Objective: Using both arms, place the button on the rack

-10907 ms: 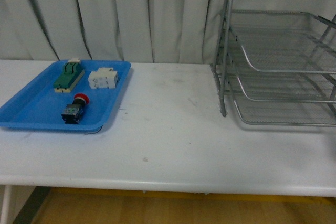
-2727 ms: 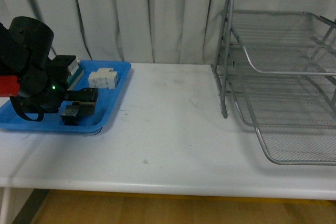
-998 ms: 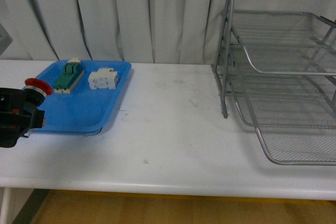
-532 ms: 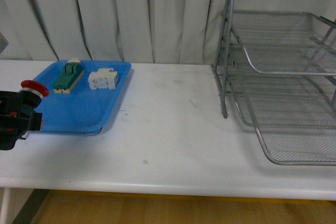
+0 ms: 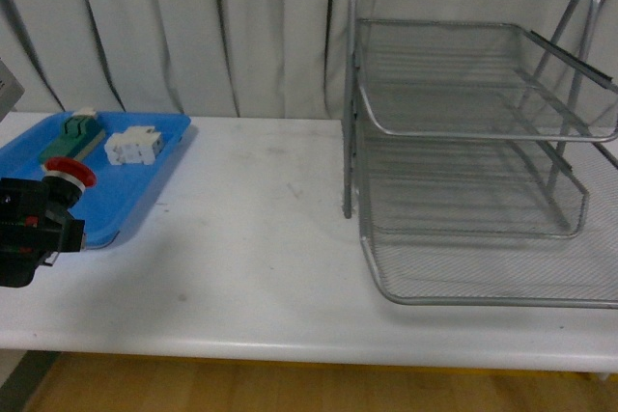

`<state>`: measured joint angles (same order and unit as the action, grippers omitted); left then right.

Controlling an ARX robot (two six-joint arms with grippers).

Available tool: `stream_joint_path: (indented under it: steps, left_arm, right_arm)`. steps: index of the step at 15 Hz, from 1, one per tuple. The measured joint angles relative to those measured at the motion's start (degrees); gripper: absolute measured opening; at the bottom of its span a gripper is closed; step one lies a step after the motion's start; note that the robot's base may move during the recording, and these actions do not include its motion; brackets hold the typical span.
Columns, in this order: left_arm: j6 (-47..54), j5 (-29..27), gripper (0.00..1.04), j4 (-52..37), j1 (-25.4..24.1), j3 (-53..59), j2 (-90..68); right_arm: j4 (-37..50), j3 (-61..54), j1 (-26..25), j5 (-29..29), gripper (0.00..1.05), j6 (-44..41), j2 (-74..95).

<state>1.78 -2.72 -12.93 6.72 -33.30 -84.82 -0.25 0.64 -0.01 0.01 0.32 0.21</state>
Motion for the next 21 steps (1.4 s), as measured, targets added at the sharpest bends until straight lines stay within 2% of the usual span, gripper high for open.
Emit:
stream_joint_path:
  steps: [7, 12, 15, 18, 19, 21]
  left_arm:
    - [-0.3, -0.7, 0.36, 0.7, 1.3, -1.0, -0.3]
    - [-3.7, -2.0, 0.36, 2.8, 10.0, -10.5, -1.6]
    - [-4.7, -1.6, 0.36, 3.1, 13.4, -13.1, -2.2]
    - [-5.5, -0.6, 0.36, 3.4, 20.6, -15.9, -4.1]
    - [-4.3, -1.2, 0.36, 3.9, 25.6, -16.9, -8.7]
    - [-3.1, -1.8, 0.36, 6.0, 27.0, -22.9, -16.3]
  right_arm:
    - [0.0, 0.0, 0.0, 0.2, 0.98, 0.0, 0.0]
    - [0.1, 0.0, 0.0, 0.2, 0.98, 0.0, 0.0]
    - [0.0, 0.0, 0.0, 0.2, 0.98, 0.0, 0.0]
    - [0.0, 0.0, 0.0, 0.2, 0.98, 0.0, 0.0]
    - [0.0, 0.0, 0.0, 0.2, 0.98, 0.0, 0.0]
    - [0.0, 0.0, 0.0, 0.2, 0.98, 0.0, 0.0]
